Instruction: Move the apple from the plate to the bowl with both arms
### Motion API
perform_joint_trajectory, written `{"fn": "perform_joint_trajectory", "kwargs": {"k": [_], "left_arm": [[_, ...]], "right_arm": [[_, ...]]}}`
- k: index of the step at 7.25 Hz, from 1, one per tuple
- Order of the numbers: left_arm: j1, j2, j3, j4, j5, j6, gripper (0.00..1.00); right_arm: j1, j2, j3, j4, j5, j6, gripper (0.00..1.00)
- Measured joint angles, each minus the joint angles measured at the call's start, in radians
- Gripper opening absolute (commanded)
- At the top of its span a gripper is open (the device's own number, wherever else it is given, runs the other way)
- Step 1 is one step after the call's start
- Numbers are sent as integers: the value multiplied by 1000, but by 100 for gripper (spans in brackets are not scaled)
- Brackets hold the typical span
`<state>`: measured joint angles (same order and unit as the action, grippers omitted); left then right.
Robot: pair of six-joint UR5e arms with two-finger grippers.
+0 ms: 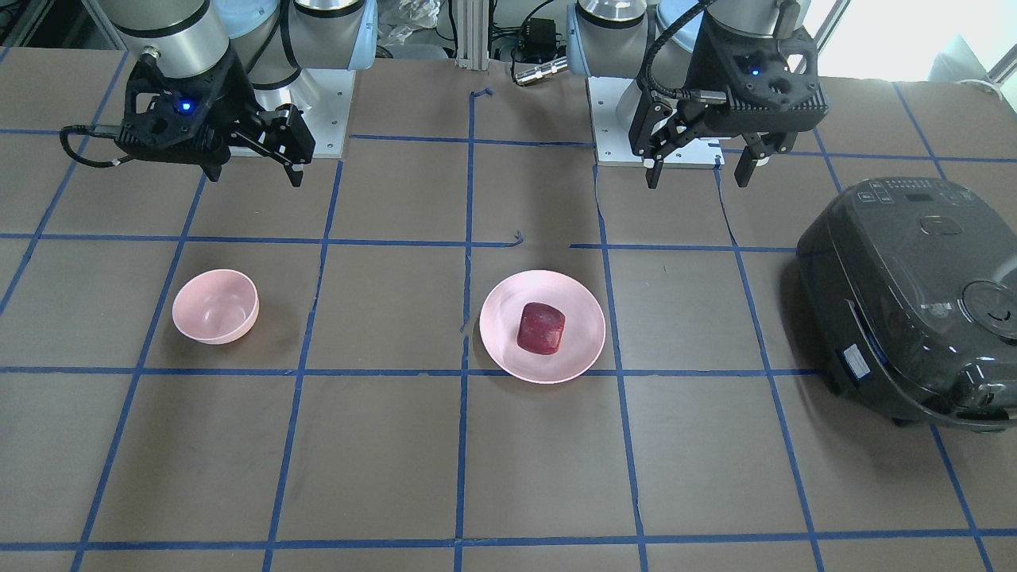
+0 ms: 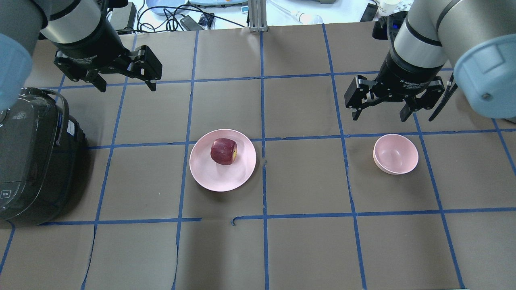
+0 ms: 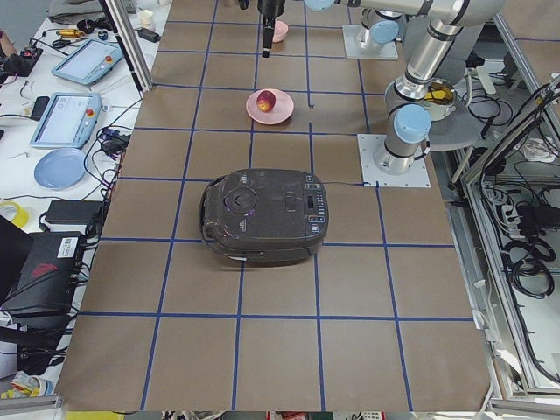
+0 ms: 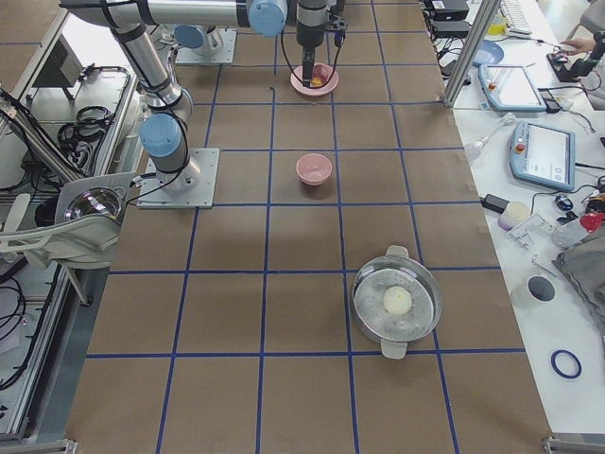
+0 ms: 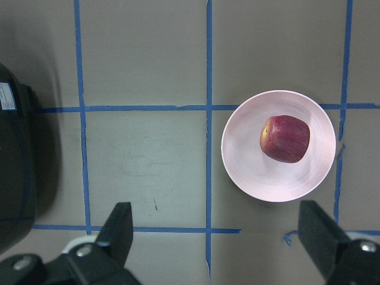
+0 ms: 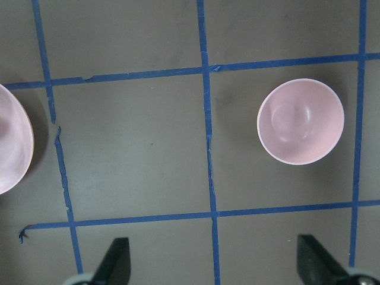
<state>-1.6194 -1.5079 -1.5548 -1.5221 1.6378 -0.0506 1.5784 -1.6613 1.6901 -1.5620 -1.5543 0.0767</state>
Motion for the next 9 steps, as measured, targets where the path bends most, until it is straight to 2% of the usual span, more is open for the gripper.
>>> {"fn": "perform_joint_trajectory", "kwargs": {"k": [4,6,7,9], "left_arm": [[-5,-16,0,-1,-1,-4,100],[-23,-60,0,3,-15,-64,100],[-44,-99,-15,28,-45,-114,100],[-95,-170,-115,166,-80,-231,100]], "right_arm": [[0,-1,2,7,-3,0,100],[0,-1,2,8,-7,0,100],[0,-1,2,8,-8,0,100],[0,-1,2,8,-9,0,100]]}}
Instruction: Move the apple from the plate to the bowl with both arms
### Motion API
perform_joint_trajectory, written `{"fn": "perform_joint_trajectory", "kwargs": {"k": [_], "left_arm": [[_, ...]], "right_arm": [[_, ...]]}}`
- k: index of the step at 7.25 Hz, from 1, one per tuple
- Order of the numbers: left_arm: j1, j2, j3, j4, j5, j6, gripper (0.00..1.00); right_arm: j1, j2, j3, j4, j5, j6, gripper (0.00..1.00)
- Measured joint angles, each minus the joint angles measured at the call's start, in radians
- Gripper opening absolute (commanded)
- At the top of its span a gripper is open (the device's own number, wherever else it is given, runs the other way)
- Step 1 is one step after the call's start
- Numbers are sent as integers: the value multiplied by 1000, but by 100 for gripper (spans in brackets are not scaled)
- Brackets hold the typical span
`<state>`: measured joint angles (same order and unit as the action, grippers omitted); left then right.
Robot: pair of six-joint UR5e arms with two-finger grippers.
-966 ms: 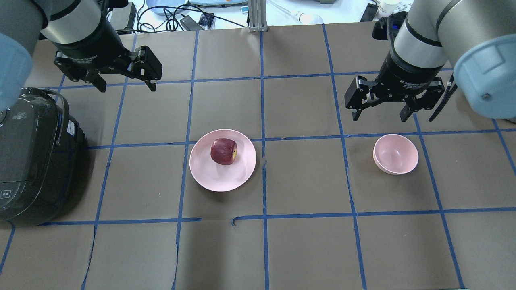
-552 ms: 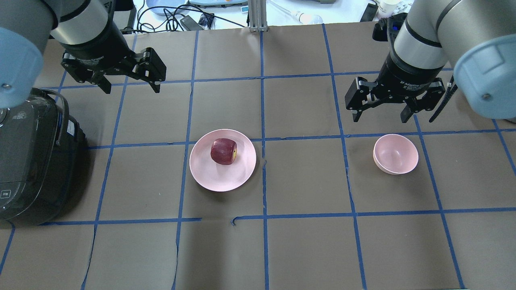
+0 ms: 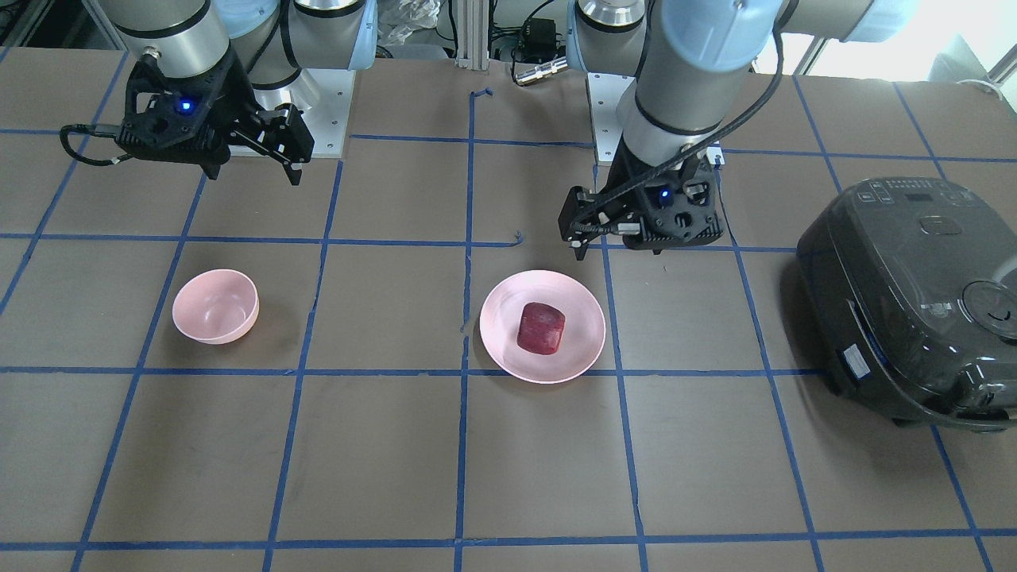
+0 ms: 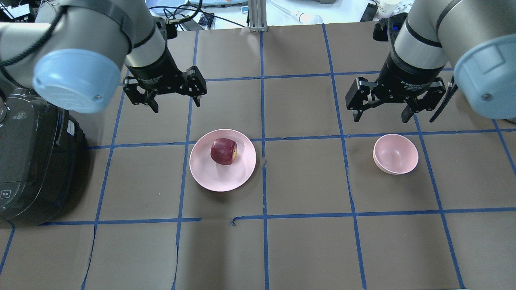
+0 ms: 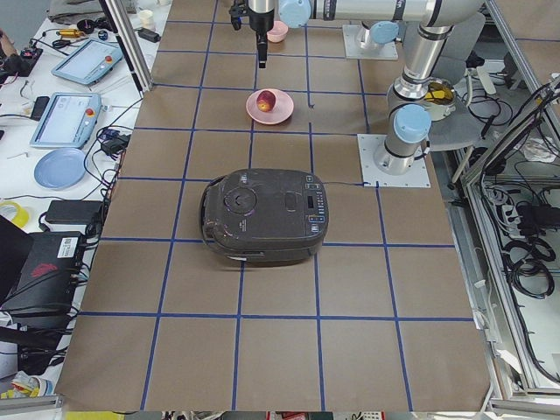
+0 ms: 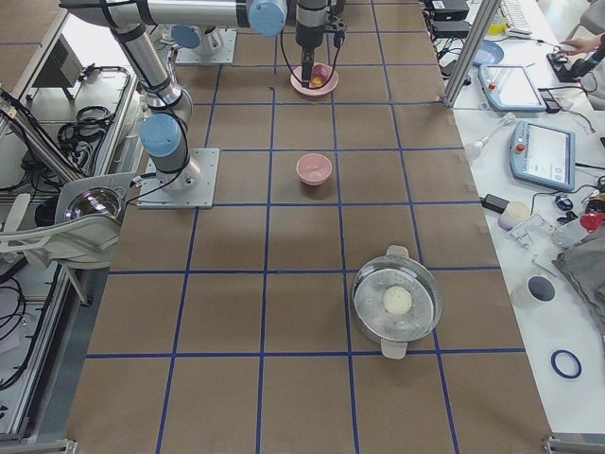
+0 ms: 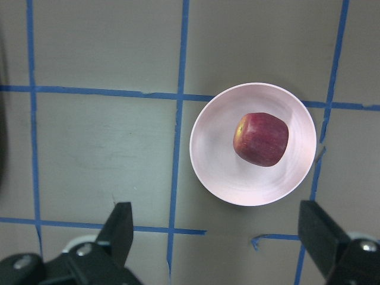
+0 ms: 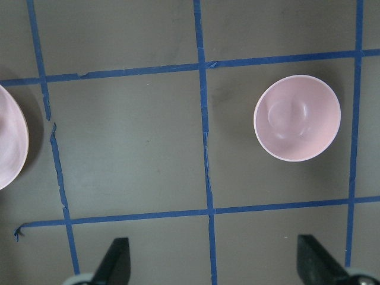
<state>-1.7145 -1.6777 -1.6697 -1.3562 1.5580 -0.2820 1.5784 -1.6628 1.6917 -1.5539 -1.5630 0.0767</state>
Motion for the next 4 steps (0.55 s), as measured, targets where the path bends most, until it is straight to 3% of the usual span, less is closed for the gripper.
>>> {"fn": "perform_joint_trajectory", "kwargs": {"k": [4], "left_arm": [[-90,-156,-124,205,-6,-38,100]], "right_arm": [[-3,4,-1,0,-1,0,100]]}}
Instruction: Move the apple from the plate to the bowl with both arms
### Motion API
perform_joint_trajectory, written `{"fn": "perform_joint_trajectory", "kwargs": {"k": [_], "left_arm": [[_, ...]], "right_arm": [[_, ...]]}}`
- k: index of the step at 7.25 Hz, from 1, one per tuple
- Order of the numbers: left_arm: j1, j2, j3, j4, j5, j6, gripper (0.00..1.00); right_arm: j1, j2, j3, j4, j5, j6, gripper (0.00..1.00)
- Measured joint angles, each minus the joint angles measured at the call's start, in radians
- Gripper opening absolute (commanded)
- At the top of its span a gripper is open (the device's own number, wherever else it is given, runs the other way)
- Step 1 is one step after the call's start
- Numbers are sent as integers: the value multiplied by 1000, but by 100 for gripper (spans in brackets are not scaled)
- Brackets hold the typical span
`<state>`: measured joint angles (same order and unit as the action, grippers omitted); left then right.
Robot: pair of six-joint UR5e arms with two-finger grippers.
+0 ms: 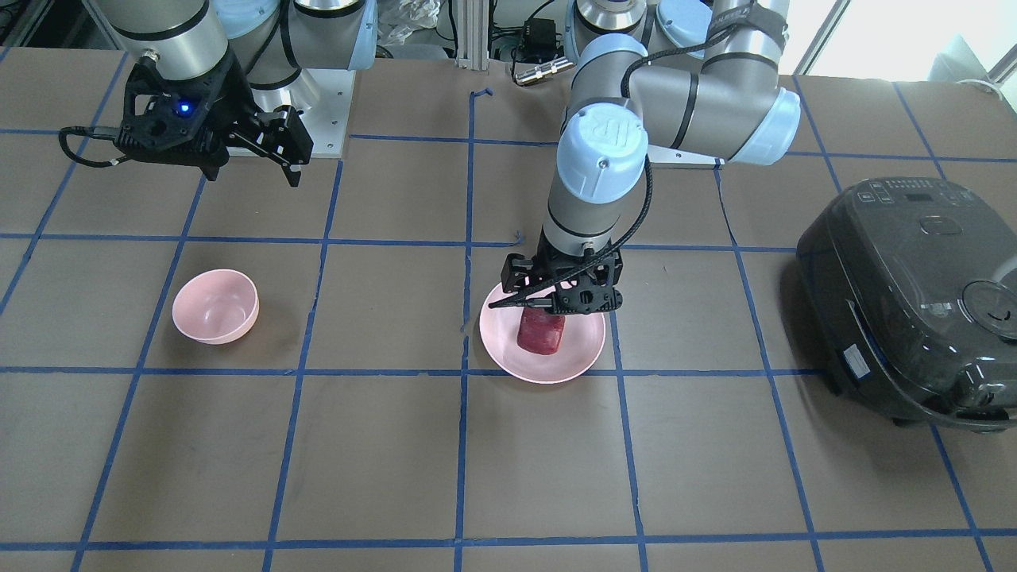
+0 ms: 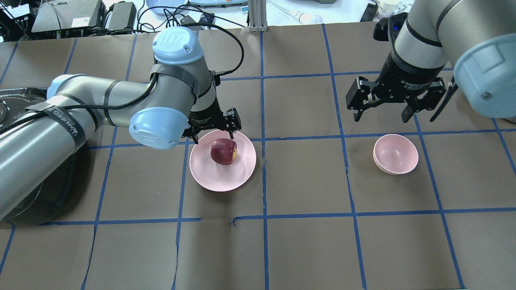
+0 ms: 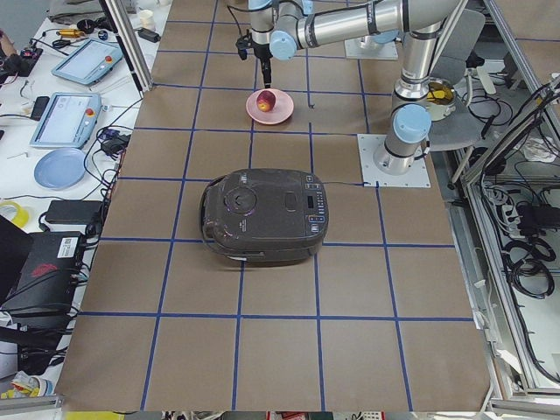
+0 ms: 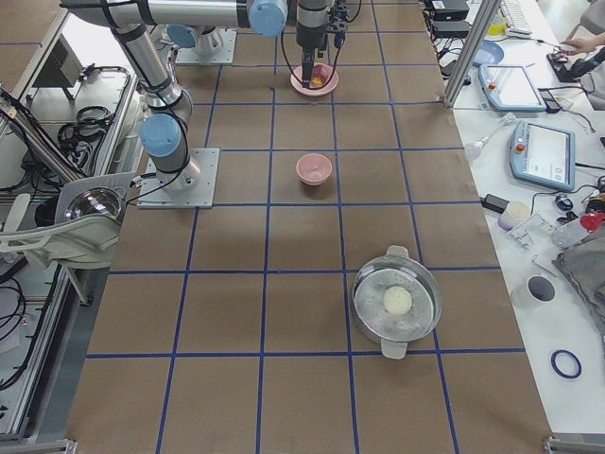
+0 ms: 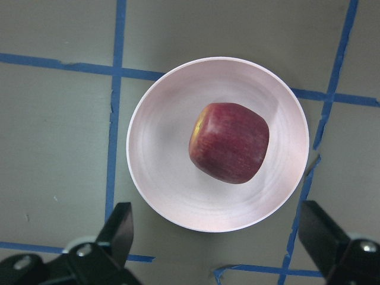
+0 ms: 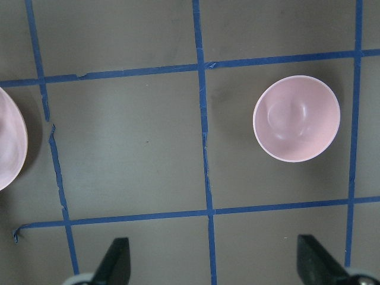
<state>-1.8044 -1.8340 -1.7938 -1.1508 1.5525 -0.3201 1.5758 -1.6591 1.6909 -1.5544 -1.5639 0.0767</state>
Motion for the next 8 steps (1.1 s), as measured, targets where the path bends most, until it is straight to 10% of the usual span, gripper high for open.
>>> {"fn": "perform_joint_trajectory", "kwargs": {"k": [4,7,8], "left_arm": [[-31,-127,-8,113,19,232,93],[-32,-151,-16,122,23,258,17],[-32,-151,-15,123,23,255,15]], "right_arm": [[-3,4,1,0,-7,0,100],[-5,6,1,-1,-8,0,100],[-11,7,1,-6,-8,-2,100]]}}
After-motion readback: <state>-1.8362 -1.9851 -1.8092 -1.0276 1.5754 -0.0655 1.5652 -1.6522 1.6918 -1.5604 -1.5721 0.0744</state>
